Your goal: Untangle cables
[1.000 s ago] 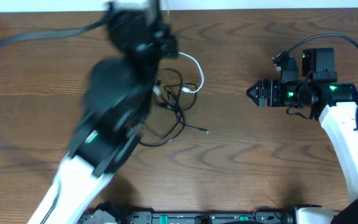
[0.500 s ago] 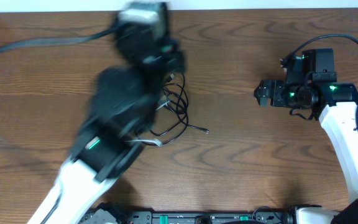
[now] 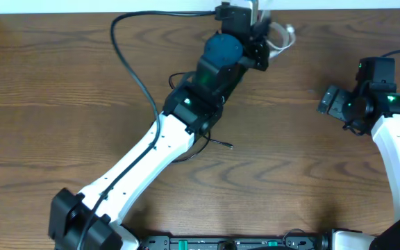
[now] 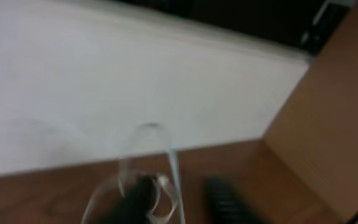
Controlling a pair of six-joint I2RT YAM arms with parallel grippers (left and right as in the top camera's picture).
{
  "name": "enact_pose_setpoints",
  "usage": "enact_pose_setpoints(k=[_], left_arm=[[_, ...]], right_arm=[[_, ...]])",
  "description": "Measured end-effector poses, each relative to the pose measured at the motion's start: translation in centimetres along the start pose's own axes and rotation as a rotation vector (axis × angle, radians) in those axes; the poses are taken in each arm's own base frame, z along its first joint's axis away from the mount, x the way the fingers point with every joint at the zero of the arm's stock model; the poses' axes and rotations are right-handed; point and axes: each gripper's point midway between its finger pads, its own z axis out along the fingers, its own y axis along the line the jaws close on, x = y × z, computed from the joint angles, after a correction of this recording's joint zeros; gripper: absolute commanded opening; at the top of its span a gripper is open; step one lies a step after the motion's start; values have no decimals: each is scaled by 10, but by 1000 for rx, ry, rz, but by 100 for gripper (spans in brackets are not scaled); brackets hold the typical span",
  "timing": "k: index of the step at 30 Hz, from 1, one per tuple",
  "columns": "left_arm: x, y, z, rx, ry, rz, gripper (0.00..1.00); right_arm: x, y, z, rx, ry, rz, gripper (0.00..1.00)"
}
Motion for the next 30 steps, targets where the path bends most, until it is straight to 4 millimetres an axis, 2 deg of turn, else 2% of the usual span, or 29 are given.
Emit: enact_pose_setpoints(k=[2,4,9,14,16,21,27,30], left_arm=[[23,4,4,-11,77,1,81],[48,10,6,-30,168,0,86],[92,26,-3,-89,343,21,88],[123,49,-19,-160,491,82,87],[129,64,-26,-201,536,86,87],[136,128,-48,-373,630,20,87],[139,196,-82,-566,707,-105,87],[139,225,-102,-648,740,-163,88]], right_arm=[[1,-1,1,4,3,4,99],[2,-1,2,6,4,7,99],[3,0,3,-2,9,5,99],[5,22,2,-103,15,-73,99],[8,35,1,-157,21,-122,99],[18,67,-4,-274,27,-248,98],[34,101,-10,-356,28,-389,90],[44,116,-12,-385,36,-438,93]])
